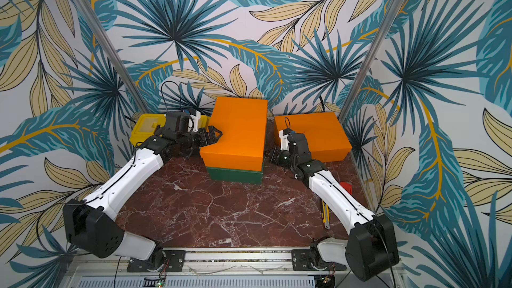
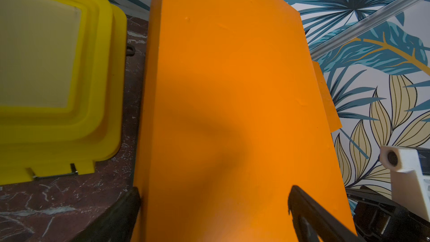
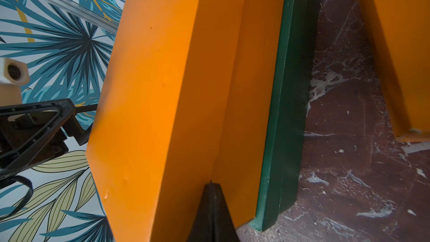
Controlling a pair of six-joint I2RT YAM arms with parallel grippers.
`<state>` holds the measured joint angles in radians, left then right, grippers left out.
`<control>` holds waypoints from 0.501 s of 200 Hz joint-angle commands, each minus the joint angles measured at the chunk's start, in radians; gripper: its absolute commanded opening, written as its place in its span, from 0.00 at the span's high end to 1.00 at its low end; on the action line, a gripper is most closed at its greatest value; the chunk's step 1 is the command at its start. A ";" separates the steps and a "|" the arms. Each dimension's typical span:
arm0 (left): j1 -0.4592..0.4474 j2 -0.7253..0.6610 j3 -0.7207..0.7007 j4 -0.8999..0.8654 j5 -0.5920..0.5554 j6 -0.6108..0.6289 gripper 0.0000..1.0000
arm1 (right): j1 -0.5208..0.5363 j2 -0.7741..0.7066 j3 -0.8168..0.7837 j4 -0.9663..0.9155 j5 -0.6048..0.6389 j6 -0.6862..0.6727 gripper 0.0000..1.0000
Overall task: Stack the shoeboxes
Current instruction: Adjust the shoebox.
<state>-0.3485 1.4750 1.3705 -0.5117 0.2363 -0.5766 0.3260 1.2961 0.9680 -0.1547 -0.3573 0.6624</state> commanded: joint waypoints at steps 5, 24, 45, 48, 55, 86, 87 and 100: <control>-0.019 0.010 0.038 0.030 0.030 -0.008 0.00 | 0.007 -0.004 -0.003 0.024 -0.025 0.017 1.00; -0.029 0.016 0.047 0.030 0.031 -0.008 0.01 | 0.007 -0.014 -0.006 0.015 -0.005 0.008 1.00; -0.034 0.013 0.051 0.030 0.026 -0.006 0.00 | 0.007 -0.020 -0.005 0.004 0.006 0.000 1.00; -0.035 0.012 0.051 0.030 0.027 -0.005 0.00 | 0.007 -0.021 -0.005 0.004 0.007 0.000 1.00; -0.035 0.008 0.049 0.030 0.026 -0.005 0.00 | 0.006 -0.021 -0.003 0.002 0.013 -0.002 1.00; -0.034 -0.020 0.028 0.030 0.014 -0.011 0.00 | 0.005 -0.026 -0.004 -0.018 0.057 -0.014 1.00; -0.034 -0.020 0.027 0.030 0.013 -0.009 0.00 | 0.005 -0.026 -0.004 -0.019 0.058 -0.015 1.00; -0.034 -0.037 0.018 0.030 -0.009 -0.004 0.00 | 0.003 -0.031 -0.004 -0.025 0.066 -0.015 1.00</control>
<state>-0.3676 1.4853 1.3827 -0.5091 0.2218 -0.5770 0.3260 1.2873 0.9680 -0.1635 -0.3130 0.6647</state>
